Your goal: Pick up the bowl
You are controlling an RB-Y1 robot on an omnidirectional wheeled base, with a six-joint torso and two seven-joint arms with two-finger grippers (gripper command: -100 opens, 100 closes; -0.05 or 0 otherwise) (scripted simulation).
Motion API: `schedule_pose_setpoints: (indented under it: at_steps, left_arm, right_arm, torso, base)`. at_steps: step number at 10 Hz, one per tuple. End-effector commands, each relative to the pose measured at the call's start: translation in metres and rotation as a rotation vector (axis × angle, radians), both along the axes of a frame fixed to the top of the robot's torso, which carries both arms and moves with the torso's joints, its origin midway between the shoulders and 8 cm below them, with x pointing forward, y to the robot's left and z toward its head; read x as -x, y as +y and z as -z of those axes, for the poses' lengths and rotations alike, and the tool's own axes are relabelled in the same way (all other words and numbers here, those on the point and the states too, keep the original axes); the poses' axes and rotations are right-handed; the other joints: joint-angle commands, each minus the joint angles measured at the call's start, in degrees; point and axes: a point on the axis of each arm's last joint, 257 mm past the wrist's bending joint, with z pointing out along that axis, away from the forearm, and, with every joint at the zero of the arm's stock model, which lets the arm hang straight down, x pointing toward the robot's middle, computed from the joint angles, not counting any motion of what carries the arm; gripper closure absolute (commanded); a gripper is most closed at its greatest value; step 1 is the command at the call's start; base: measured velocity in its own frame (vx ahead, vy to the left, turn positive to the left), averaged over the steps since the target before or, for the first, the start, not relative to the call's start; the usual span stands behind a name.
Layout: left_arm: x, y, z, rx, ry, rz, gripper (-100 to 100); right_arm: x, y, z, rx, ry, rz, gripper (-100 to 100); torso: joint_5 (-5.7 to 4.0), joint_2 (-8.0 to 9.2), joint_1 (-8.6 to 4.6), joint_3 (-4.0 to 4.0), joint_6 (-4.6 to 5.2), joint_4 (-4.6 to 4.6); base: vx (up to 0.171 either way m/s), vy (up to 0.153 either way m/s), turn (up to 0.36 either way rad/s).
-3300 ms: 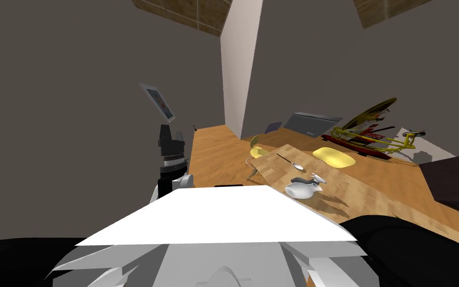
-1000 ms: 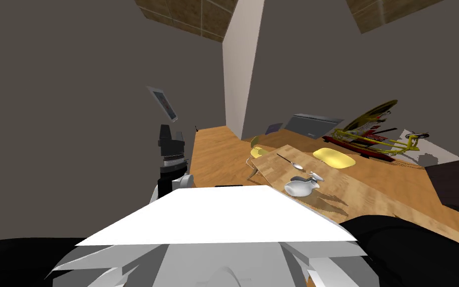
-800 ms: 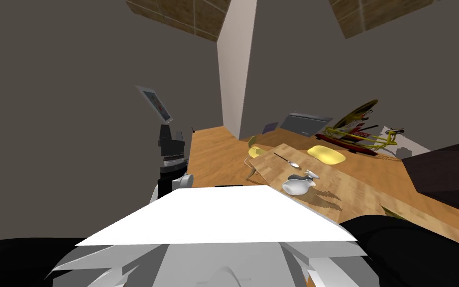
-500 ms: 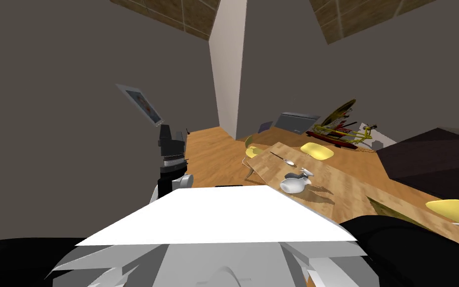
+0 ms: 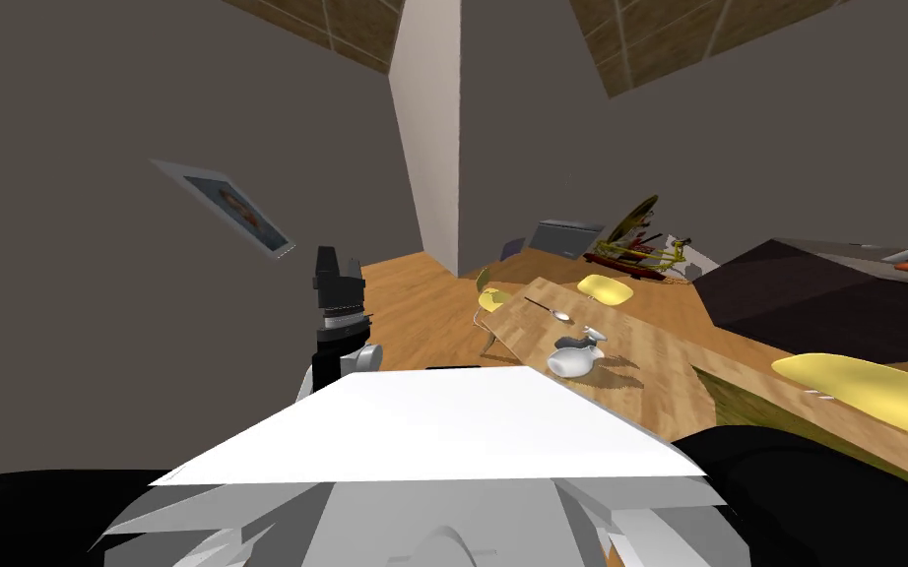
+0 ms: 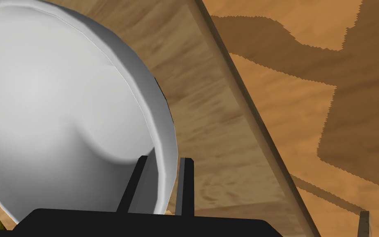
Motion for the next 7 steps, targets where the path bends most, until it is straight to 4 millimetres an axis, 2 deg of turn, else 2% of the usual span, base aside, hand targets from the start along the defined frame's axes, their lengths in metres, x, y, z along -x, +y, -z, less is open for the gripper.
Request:
schedule_pose_setpoints:
  at_steps: [1,2,3,4,6,7]
  left_arm:
    - [0.000,0.000,0.000,0.000,0.000,0.000,0]
    - [0.000,0.000,0.000,0.000,0.000,0.000,0]
    - [0.000,0.000,0.000,0.000,0.000,0.000,0]
    - [0.000,0.000,0.000,0.000,0.000,0.000,0]
    - [0.000,0.000,0.000,0.000,0.000,0.000,0]
    - [0.000,0.000,0.000,0.000,0.000,0.000,0]
  right_arm:
    - [-0.019,-0.008,-0.005,0.009,-0.012,-0.041,100]
    - [-0.018,-0.008,-0.006,0.009,0.006,-0.063,100]
    - [-0.035,-0.013,-0.010,0.017,-0.014,-0.089,100]
    - [-0.034,-0.013,-0.010,0.018,0.005,-0.112,100]
    - [-0.032,-0.013,-0.010,0.017,0.005,-0.108,100]
    - [-0.033,-0.013,-0.010,0.016,0.004,-0.110,0]
  torso:
    - [0.00,0.00,0.00,0.00,0.00,0.00]
    - [0.04,-0.15,-0.01,-0.09,0.03,-0.04]
    - [0.04,-0.16,0.02,-0.10,-0.05,-0.05]
    - [0.07,-0.21,0.02,-0.13,0.06,-0.08]
    - [0.13,-0.09,0.15,-0.08,-0.17,-0.05]
    - [0.15,0.02,0.15,-0.03,-0.10,-0.05]
  base:
    - [0.118,-0.019,-0.293]
    - [0.102,-0.010,-0.177]
    - [0.120,-0.022,-0.364]
    - [0.102,0.005,-0.165]
    - [0.025,0.014,0.036]
    - [0.000,0.000,0.000]
